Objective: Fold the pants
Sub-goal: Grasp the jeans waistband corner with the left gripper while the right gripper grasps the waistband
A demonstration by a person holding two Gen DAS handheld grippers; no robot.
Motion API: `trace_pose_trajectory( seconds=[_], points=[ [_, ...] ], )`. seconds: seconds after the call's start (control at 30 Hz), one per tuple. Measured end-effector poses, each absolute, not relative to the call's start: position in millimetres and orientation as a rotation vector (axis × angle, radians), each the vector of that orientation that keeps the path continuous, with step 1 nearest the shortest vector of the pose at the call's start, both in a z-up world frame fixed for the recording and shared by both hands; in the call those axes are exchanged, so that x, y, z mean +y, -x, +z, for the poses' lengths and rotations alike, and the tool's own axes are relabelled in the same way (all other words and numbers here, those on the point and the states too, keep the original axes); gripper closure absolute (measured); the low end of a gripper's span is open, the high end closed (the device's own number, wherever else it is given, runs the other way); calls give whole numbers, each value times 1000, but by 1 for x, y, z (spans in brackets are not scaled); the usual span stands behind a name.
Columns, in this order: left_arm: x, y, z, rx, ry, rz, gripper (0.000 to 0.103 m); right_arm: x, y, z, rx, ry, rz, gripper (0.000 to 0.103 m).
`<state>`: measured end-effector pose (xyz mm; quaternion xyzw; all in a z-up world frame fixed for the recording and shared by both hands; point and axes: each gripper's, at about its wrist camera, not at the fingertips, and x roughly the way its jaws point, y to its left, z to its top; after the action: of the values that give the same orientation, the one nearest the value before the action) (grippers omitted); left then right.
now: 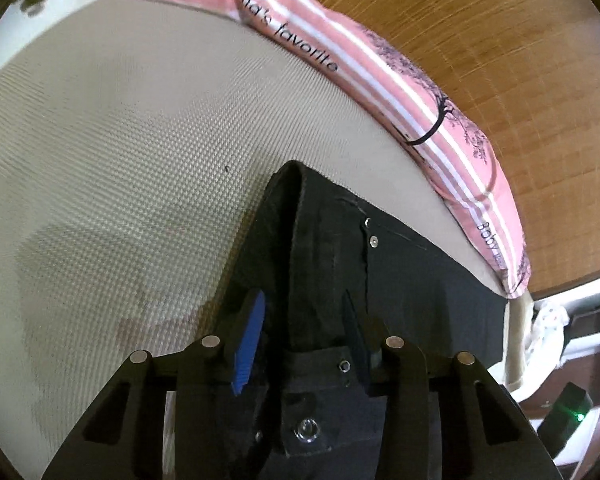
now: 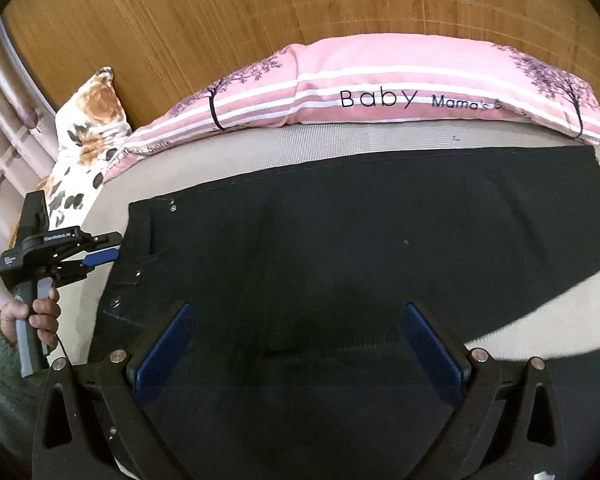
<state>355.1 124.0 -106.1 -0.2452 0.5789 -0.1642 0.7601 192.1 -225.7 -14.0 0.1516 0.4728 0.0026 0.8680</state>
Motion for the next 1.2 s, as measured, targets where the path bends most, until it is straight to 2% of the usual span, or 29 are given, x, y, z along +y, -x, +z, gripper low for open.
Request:
trace_pose_trajectory(
  seconds=[0.1, 0.37, 0.8, 0.87, 0.9, 1.07, 1.2],
  points=[
    [120, -363, -114, 1267, 532, -382, 62, -225, -204, -18, 991, -309, 12, 0],
    [111, -389, -120, 1256, 561, -480, 73, -227, -228, -27, 984, -292, 16, 0],
    [91, -432, -126, 1236, 561, -538, 74, -247, -273, -38, 986, -267, 77, 0],
    [93, -430, -127, 1225, 559, -536, 82, -251, -281, -38, 984, -243, 96, 0],
    [95, -429, -128, 1224, 541, -525, 90, -254, -287, -38, 989, -221, 110, 0],
    [102, -420, -119, 1190, 584, -539, 95, -268, -312, -41, 1023, -137, 191, 0],
    [99, -400, -87, 1072, 596, -623, 96, -283, -343, -39, 1065, -65, 341, 0]
  ],
)
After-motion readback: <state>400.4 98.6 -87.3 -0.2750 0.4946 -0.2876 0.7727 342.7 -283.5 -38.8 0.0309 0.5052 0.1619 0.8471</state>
